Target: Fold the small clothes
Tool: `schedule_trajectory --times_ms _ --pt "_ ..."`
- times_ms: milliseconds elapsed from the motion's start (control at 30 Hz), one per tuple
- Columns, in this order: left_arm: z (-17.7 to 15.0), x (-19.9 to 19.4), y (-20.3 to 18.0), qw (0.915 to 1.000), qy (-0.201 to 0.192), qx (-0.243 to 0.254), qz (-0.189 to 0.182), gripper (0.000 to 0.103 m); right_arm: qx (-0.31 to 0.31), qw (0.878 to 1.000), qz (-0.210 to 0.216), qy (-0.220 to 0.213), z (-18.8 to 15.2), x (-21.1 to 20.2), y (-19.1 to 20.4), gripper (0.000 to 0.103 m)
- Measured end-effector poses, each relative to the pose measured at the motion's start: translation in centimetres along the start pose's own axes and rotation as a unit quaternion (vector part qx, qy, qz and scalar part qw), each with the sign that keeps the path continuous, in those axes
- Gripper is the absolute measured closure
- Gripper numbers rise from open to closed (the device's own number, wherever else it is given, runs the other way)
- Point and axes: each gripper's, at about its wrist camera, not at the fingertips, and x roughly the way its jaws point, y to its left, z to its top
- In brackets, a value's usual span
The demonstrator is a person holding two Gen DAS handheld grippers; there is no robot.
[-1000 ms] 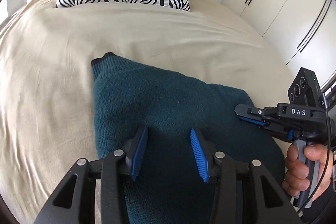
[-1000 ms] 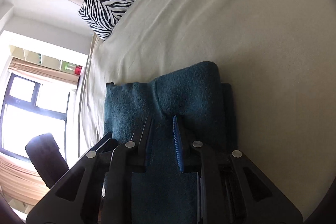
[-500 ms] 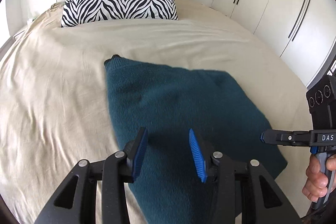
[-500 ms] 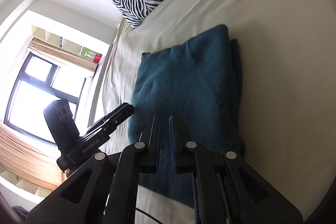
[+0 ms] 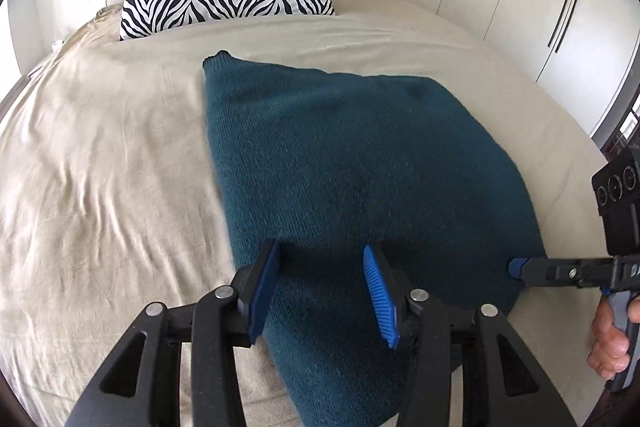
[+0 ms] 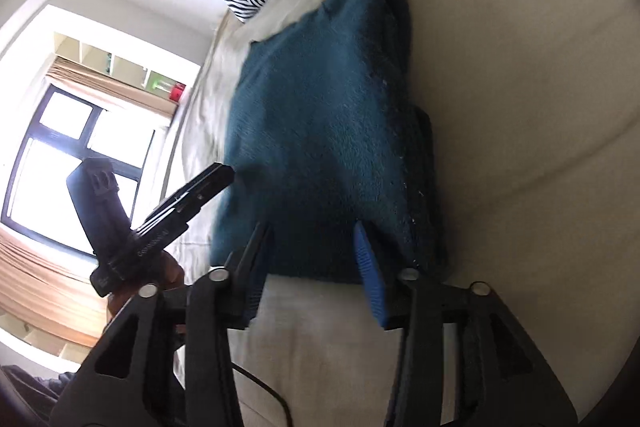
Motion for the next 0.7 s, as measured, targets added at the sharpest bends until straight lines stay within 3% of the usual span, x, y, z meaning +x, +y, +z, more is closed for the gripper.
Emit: schedule_trajectory --times_ms 67,133,200,267,333,433,467,633,700 --pt "0.2 -1.4 0.5 0.9996 -0.004 -0.021 -0.018 0.052 0.005 1.000 0.009 -0.008 -0.2 -0.6 0.2 0.061" --pt "0.7 -3.2 1.3 0.9987 -0.034 -0.032 -0.021 0.041 -0.006 0.999 0.016 -0.028 0.1 -2.5 1.5 0.059" --pt "1.2 -4.3 2.7 0.9970 -0.059 -0.049 -0.013 0.020 -0.026 0.997 0.030 -0.061 0.9 -4.6 2.4 0.051" --pt "1.9 -3.6 4.8 0.9950 -0.047 -0.085 -0.023 0.019 -0.017 0.997 0.020 -0.079 2.7 -5.6 2.0 0.042" --pt "2.2 -1.4 6.8 0.9911 -0.008 -0.125 -0.044 0.020 0.002 0.997 0.007 -0.073 4.7 -5.6 0.9 0.041" --pt "1.8 2.4 9.4 0.9725 0.064 -0.200 -0.101 0.022 0.046 0.998 0.009 -0.037 7.8 -3.4 -1.2 0.041" --pt "1.7 3.0 9.7 0.9669 0.070 -0.216 -0.116 0.023 0.060 0.998 0.010 -0.026 8.4 -2.5 -1.8 0.041" --pt "3.1 4.3 9.1 0.9646 0.081 -0.215 -0.129 0.023 0.089 0.995 0.032 -0.001 10.2 0.9 -4.2 0.042" --pt "3.6 5.1 8.6 0.9632 0.094 -0.215 -0.132 0.029 0.080 0.996 0.029 0.008 10.9 2.0 -3.4 0.042"
